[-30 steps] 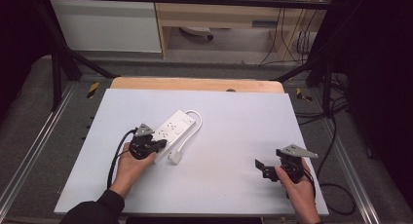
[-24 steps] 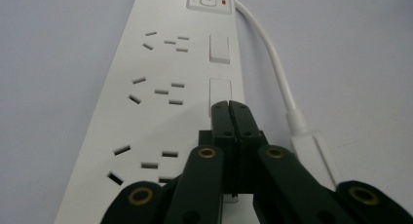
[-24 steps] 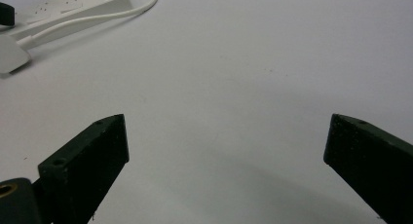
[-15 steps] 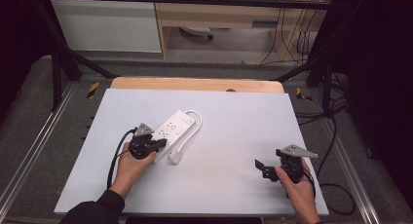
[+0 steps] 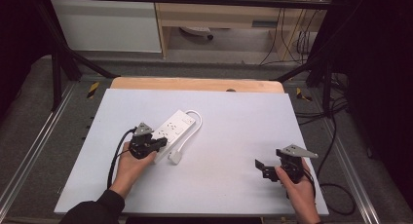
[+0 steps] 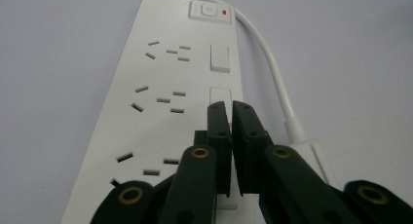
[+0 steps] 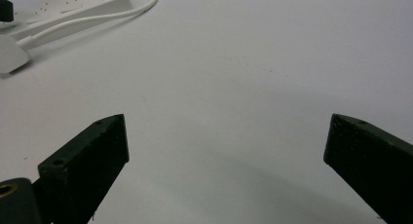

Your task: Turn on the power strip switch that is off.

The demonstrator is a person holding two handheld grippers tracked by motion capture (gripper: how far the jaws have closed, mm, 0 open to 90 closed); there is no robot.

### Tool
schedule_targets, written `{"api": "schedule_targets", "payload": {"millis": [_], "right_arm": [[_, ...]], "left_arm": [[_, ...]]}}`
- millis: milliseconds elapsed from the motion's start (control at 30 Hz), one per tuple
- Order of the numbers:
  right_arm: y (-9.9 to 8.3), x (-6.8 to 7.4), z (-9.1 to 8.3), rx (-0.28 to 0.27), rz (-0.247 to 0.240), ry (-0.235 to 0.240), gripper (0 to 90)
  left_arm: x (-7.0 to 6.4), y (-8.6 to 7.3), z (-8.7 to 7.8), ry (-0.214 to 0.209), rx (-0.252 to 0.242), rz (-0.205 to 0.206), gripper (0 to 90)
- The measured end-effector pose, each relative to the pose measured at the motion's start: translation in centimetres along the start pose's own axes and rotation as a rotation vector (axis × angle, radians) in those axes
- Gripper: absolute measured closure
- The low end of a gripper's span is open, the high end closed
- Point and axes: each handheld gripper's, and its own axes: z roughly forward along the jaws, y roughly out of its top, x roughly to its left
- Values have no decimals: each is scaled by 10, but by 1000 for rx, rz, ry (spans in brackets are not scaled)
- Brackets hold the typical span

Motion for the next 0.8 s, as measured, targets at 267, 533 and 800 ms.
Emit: {"api": "schedule_targets", "payload": {"millis": [267, 533, 800], "right_arm": [[0, 0, 0, 1, -1, 2, 30], [0, 0, 0, 1, -1, 1, 30], [0, 0, 0, 0, -3, 1, 30]], "left_arm": [[0, 2, -1, 5, -12, -1, 773], [-1, 5, -3, 7, -32, -4, 666], [-3, 9, -4, 3, -53, 1, 523]]}}
